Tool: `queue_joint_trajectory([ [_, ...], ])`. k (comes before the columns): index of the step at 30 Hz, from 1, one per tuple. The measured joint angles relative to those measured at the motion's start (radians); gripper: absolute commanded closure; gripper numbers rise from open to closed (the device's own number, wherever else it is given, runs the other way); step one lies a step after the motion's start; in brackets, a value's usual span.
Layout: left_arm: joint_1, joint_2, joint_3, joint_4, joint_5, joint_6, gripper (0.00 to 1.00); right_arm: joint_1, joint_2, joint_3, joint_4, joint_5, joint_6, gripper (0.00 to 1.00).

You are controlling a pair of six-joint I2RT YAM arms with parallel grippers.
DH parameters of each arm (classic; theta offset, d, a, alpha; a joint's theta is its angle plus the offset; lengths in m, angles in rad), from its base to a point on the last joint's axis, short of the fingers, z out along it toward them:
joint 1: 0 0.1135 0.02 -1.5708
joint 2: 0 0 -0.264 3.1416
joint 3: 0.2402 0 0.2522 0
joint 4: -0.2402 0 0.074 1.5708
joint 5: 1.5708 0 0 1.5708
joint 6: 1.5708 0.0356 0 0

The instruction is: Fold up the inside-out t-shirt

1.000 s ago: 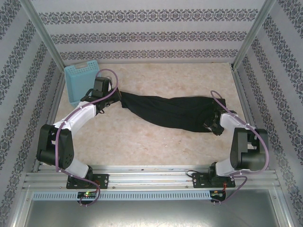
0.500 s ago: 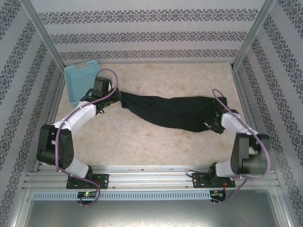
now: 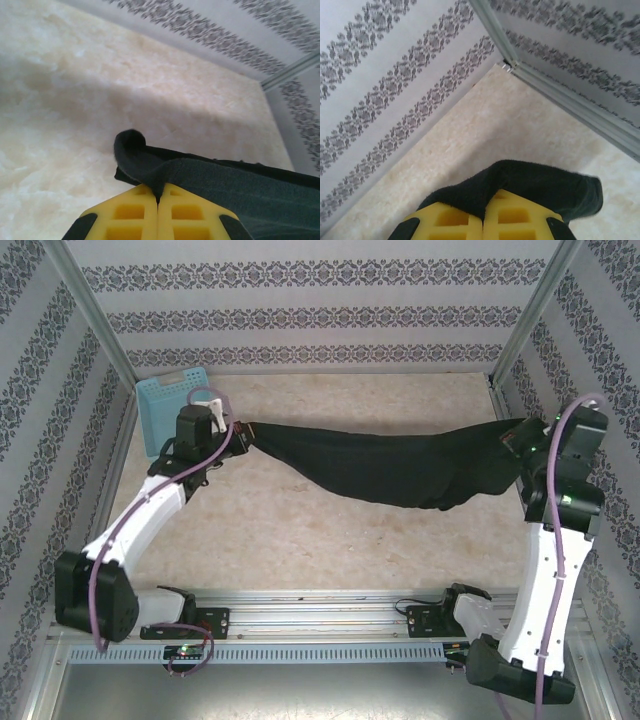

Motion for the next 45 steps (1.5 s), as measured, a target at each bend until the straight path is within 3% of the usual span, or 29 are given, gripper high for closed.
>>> queue_joint_trajectory([
  [4, 0.002, -0.144, -0.098, 0.069, 0.035, 0.008, 1.0, -0.111, -0.003, 0.035, -0.05, -0.042, 0.0, 1.0],
  [8, 0.002, -0.198, -0.15, 0.112, 0.055, 0.008, 1.0, -0.132, -0.017, 0.052, -0.061, -0.071, 0.003, 1.0],
  [11, 0.002, -0.072, -0.114, 0.096, 0.07, 0.01, 1.0, -0.129, -0.02, 0.043, -0.039, -0.119, 0.021, 1.0],
  [15, 0.002, 0.272, 0.08, -0.037, 0.077, 0.014, 1.0, -0.061, 0.04, 0.042, -0.006, -0.147, 0.024, 1.0],
  [17, 0.002, 0.364, 0.117, -0.086, 0.079, 0.014, 1.0, -0.026, 0.108, 0.079, -0.011, -0.158, 0.024, 1.0],
  [22, 0.002, 0.291, 0.178, -0.134, 0.079, 0.012, 1.0, -0.005, 0.323, 0.442, -0.08, -0.16, 0.025, 1.0],
  [27, 0.002, -0.052, 0.153, 0.105, 0.079, 0.006, 1.0, -0.043, 0.425, 0.991, -0.109, -0.118, 0.024, 1.0],
  [30, 0.002, -0.152, 0.154, 0.201, 0.075, 0.008, 1.0, -0.054, 0.38, 1.102, -0.076, -0.096, 0.023, 1.0],
  [33, 0.002, -0.096, 0.16, 0.195, 0.046, 0.011, 1.0, -0.053, 0.284, 1.019, -0.021, -0.109, 0.024, 1.0],
  [39, 0.002, 0.175, 0.122, 0.034, 0.039, 0.011, 1.0, -0.031, 0.217, 0.616, 0.053, -0.166, 0.027, 1.0],
  [45, 0.002, 0.079, 0.123, -0.02, 0.029, 0.011, 1.0, 0.006, 0.332, 0.52, 0.002, -0.166, 0.005, 1.0],
])
